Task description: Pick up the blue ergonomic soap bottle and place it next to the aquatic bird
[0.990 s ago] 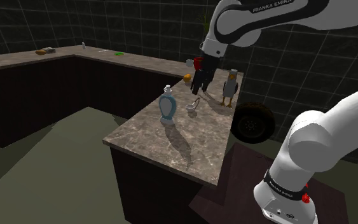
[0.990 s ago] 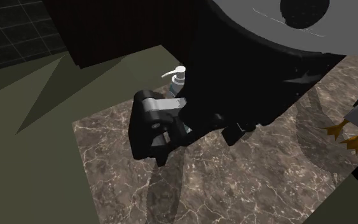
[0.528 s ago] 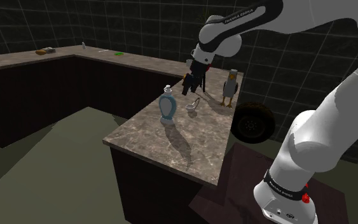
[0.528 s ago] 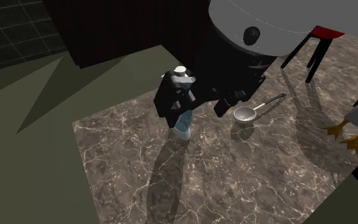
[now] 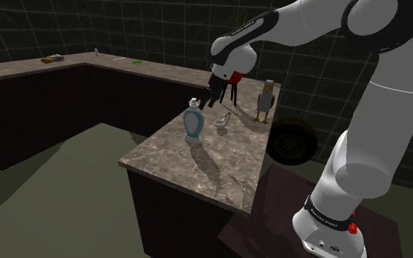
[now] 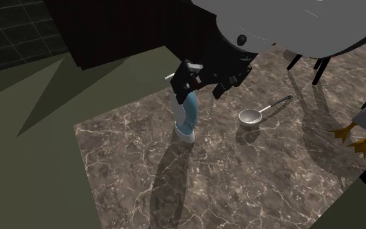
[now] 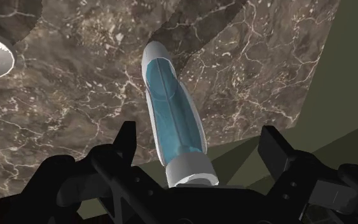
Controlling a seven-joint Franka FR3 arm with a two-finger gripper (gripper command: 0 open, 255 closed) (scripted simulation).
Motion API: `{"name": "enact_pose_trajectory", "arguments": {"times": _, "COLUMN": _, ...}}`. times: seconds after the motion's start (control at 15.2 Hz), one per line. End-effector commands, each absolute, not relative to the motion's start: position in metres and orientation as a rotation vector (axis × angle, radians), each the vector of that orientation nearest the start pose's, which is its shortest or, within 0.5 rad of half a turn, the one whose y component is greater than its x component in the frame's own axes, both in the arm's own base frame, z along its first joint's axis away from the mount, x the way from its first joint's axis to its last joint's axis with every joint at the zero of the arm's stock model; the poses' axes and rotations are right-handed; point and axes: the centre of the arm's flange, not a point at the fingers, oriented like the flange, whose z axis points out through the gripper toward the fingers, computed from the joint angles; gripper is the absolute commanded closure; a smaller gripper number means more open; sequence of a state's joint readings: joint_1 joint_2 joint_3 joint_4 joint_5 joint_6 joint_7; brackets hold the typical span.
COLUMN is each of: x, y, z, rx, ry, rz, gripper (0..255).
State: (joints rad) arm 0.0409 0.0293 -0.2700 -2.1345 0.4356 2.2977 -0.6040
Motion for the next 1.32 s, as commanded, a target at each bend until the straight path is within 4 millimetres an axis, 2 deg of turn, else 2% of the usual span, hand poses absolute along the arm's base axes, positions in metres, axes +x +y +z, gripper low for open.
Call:
{"name": "enact_pose_trajectory", "arguments": {"times": 0.0, "x": 0.566, "y": -0.127, "z": 0.393, "rx": -2.843, "ry": -0.159, "rz": -0.399, "gripper": 0}}
{"name": "enact_pose_trajectory", "arguments": {"times": 0.07, "x": 0.567, "y": -0.127, "z": 0.393, "rx": -2.842, "ry": -0.159, "rz": -0.399, "gripper": 0}}
{"name": "enact_pose_trajectory", "arguments": {"times": 0.53, "x": 0.577, "y": -0.116, "z": 0.356, "rx": -2.842, "ry": -0.159, "rz": -0.399, "gripper": 0}}
{"name": "enact_pose_trajectory", "arguments": {"times": 1.06, "x": 0.577, "y": -0.116, "z": 0.356, "rx": -2.842, "ry": -0.159, "rz": -0.399, "gripper": 0}}
{"name": "enact_pose_trajectory", "arguments": {"times": 1.12, "x": 0.577, "y": -0.116, "z": 0.356, "rx": -2.842, "ry": -0.159, "rz": -0.399, "gripper": 255}}
{"name": "enact_pose_trajectory", "arguments": {"times": 1.25, "x": 0.577, "y": -0.116, "z": 0.356, "rx": -2.842, "ry": -0.159, "rz": -0.399, "gripper": 255}}
